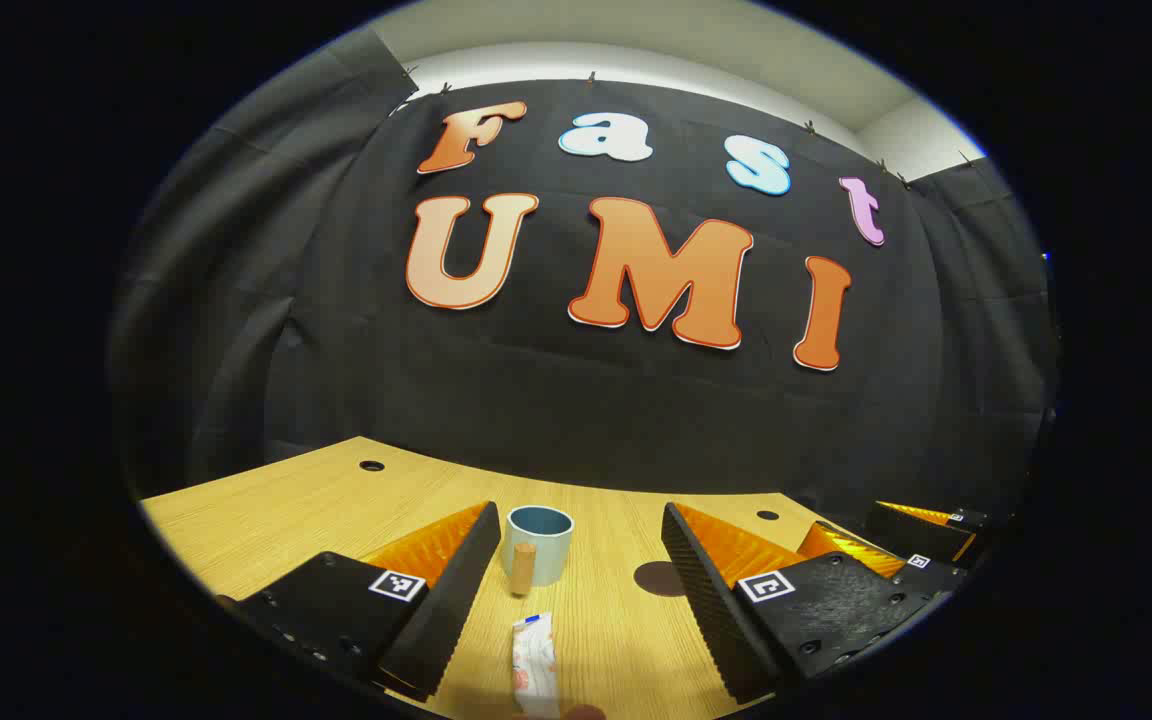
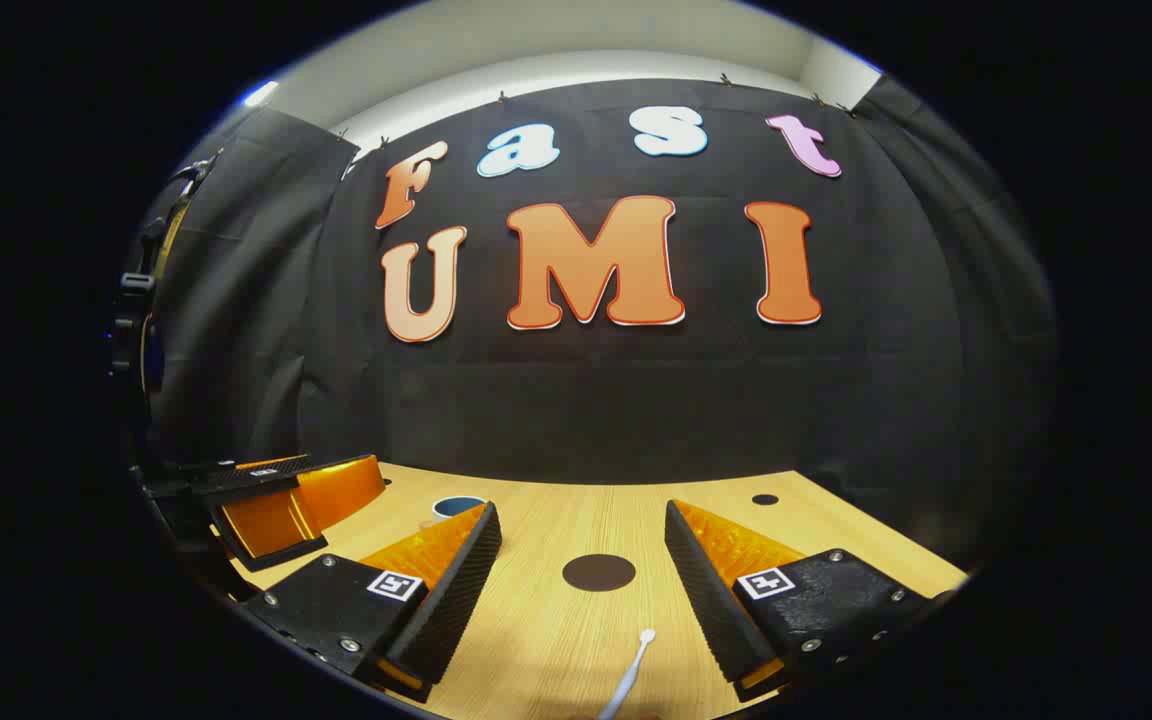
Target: Put the toothbrush and toothpaste on the desktop into the cup, then pick up the cup and place it on the coaster on the desktop.
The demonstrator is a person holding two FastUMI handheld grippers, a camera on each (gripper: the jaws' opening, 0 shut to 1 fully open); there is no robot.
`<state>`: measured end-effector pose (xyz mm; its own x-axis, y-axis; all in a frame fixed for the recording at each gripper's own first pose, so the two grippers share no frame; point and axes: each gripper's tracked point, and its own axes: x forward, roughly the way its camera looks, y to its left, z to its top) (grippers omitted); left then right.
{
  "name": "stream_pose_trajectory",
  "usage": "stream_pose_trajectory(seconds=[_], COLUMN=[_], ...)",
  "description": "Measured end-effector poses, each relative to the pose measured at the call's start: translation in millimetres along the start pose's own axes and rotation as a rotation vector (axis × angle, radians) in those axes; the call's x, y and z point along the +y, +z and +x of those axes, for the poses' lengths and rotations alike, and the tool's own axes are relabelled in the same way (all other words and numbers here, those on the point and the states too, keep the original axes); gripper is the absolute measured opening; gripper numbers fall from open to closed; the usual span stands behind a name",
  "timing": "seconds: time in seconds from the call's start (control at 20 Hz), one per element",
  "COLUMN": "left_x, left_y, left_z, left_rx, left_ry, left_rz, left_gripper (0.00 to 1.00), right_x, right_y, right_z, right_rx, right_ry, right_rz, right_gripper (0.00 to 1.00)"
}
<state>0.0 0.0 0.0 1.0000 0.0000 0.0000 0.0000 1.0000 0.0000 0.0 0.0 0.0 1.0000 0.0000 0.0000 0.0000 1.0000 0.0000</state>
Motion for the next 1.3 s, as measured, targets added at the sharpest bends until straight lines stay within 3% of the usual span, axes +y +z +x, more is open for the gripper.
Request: stream_pose_trajectory(seconds=[0.25, 1.3], left_x=[3, 15], left_y=[-5, -4], left_z=[4, -2], left_rx=[0.019, 0.006], left_ry=[0.004, 0.002], left_rz=[-0.025, -0.012], left_gripper=[0.97, 0.97], right_x=[2, 12], right_y=[4, 3], right_z=[0, -5], right_rx=[-0.006, 0.002], right_ry=[-0.006, 0.019], right_rz=[0.060, -0.007], right_gripper=[1.00, 0.98])
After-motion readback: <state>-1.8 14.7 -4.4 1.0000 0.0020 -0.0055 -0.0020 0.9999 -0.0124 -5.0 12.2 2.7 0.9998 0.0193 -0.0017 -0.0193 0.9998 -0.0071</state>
